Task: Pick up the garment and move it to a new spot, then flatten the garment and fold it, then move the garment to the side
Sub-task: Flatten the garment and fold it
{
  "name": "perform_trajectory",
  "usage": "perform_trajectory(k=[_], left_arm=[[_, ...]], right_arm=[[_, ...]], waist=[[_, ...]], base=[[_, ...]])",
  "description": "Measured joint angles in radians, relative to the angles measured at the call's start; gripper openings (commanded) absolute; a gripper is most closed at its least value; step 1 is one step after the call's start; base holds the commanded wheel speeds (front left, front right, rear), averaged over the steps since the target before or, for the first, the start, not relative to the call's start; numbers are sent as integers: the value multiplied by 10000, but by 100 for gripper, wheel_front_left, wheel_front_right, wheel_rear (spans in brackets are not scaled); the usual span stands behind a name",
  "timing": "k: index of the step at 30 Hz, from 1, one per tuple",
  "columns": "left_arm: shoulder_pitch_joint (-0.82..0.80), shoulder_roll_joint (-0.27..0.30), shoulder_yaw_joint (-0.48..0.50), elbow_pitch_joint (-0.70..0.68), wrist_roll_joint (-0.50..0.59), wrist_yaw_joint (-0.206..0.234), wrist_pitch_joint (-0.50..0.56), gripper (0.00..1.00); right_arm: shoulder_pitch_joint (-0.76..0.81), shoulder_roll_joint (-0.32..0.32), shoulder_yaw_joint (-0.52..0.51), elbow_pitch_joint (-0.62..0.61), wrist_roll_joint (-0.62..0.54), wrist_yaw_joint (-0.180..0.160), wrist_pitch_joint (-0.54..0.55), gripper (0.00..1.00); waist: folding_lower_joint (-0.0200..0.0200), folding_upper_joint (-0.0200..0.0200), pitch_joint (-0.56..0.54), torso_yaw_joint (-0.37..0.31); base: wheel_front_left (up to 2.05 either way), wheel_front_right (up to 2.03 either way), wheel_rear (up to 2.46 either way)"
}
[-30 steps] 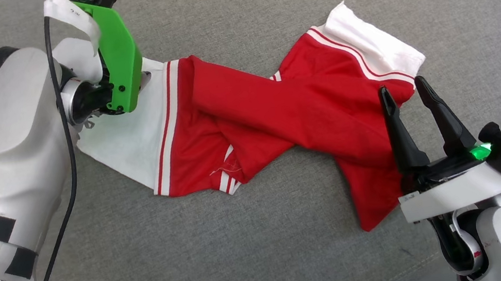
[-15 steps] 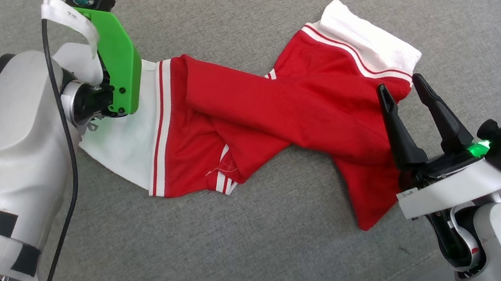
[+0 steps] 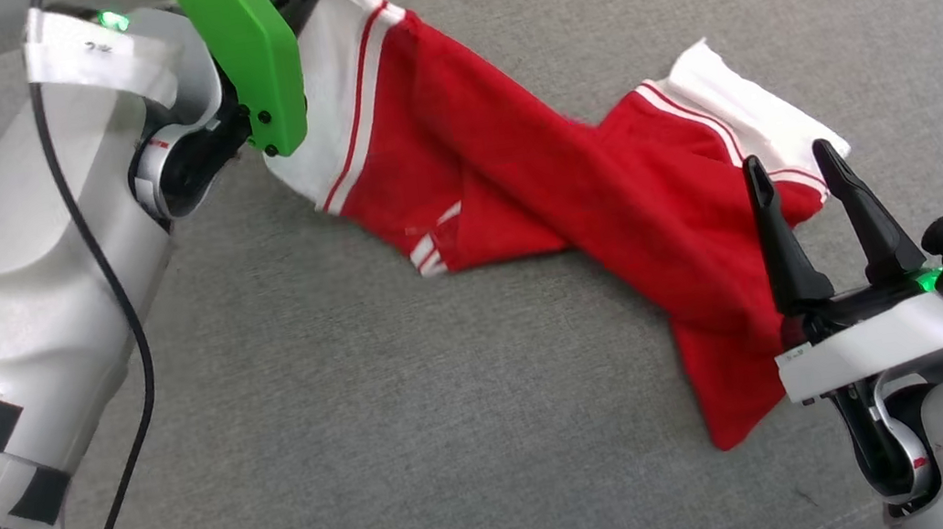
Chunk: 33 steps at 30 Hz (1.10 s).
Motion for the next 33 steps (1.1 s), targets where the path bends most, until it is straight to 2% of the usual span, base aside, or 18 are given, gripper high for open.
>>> perform_trajectory(k=[6, 9, 14, 17, 21, 29, 30, 31, 33], left_arm=[[-41, 512, -244, -903, -604, 0, -1960, 0], [385, 980, -527, -1407, -997, 0, -2311, 0], [2217, 1896, -1043, -2259, -1630, 0, -2663, 0], [3297, 2253, -1287, -2470, -1952, 0, -2792, 0], [4565, 2428, -1722, -2483, -2138, 0, -3022, 0], [5840, 2272, -2811, -1954, -1678, 0, -3325, 0], [5910, 2196, -2895, -1802, -1572, 0, -3369, 4], [5957, 2109, -2970, -1626, -1467, 2, -3415, 100], [5978, 2029, -3135, -1325, -1267, 25, -3507, 100]], right_arm=[[296, 2, -291, -111, -81, 0, 322, 100], [453, 8, -382, -117, -79, 0, 431, 100], [744, 12, -573, -88, -77, 0, 585, 100], [846, 15, -646, -59, -77, 0, 652, 100], [988, 25, -759, 54, -77, 0, 746, 100], [1158, 25, -970, 171, -81, 0, 934, 100], [1165, 25, -982, 178, -82, 0, 959, 100], [1166, 25, -989, 184, -84, 0, 976, 100], [1176, 25, -991, 190, -90, 0, 1034, 100]], waist=[[0, 0, -565, 747], [-1, 0, -834, 1147], [-1, 0, -1255, 1818], [-1, 0, -1463, 2178], [0, 0, -1754, 2552], [-1, 0, -2216, 2967], [-1, 0, -2251, 3000], [-1, 0, -2285, 3027], [-1, 0, -2338, 3062]], base=[[0, 0, 0], [0, 0, 0], [0, 0, 0], [0, 0, 0], [0, 0, 0], [0, 0, 0], [0, 0, 0], [0, 0, 0], [0, 0, 0]])
